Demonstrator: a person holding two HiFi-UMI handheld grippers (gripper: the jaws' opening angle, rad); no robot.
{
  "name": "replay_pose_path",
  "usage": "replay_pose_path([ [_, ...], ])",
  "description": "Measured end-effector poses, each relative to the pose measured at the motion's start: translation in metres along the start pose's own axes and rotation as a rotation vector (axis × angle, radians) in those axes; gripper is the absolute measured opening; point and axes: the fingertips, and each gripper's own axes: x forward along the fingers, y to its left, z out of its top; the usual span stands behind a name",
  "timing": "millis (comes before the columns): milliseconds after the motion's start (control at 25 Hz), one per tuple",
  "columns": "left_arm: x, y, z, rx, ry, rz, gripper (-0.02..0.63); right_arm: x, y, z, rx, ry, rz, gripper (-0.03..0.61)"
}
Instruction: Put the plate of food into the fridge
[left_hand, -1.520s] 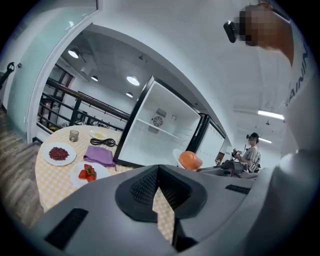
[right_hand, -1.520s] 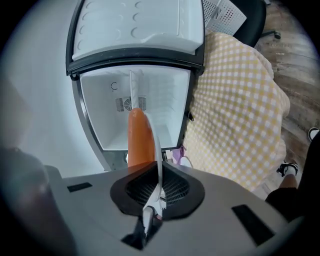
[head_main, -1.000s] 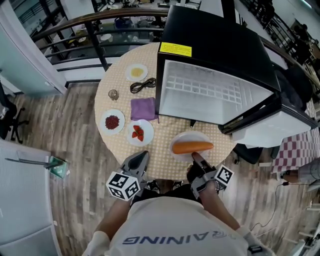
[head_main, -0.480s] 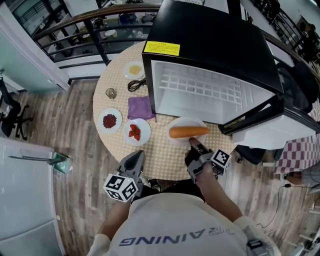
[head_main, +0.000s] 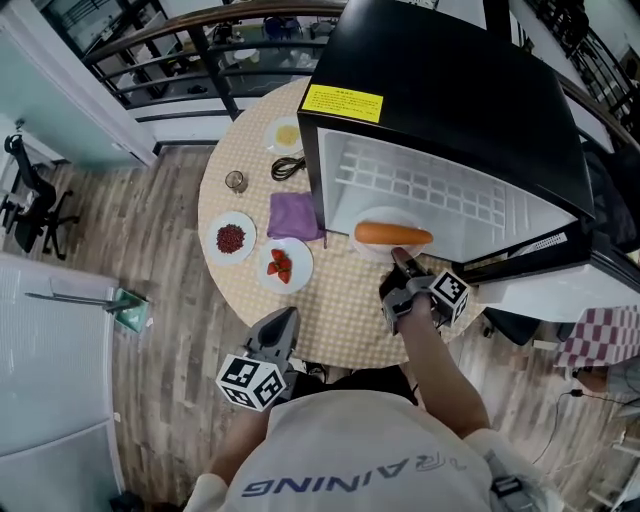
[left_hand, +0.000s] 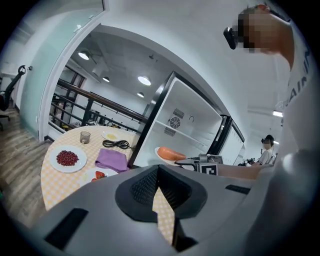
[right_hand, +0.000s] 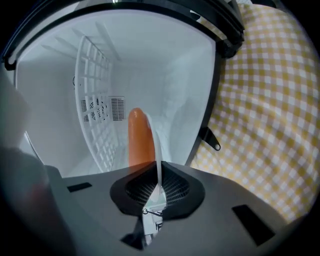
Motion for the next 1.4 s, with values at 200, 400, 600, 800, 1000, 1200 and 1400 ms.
replay_pose_path([
  [200, 0.003, 0.003, -0.003, 0.009, 0.006, 0.022, 0.006, 0.034, -0.005, 0.022, -0.013, -0.025, -0.02, 0.034],
  [400, 0.002, 0.008, -0.005, -0.001, 0.011, 0.042, 0.006, 0.067, -0.006, 0.044, -0.017, -0.067, -0.054, 0.034],
  [600, 0.005, 0.008, -0.006, -0.005, 0.016, 0.041, 0.006, 0.089, -0.006, 0.057, -0.023, -0.095, -0.099, 0.034],
  [800, 0.009, 0.005, -0.004, 0.002, 0.018, 0.031, 0.006, 0.099, -0.011, 0.057, -0.031, -0.1, -0.149, 0.035],
  [1000, 0.009, 0.005, -0.002, 0.006, 0.016, 0.025, 0.006, 0.101, -0.01, 0.058, -0.019, -0.114, -0.149, 0.04],
  [1200, 0.007, 0.005, -0.005, -0.003, 0.022, 0.024, 0.006, 0.104, 0.003, 0.057, -0.19, -0.06, -0.153, 0.072],
  [1400, 0.004, 0.005, -0.007, -0.004, 0.027, 0.022, 0.006, 0.106, 0.006, 0.05, -0.365, 0.02, -0.151, 0.16],
])
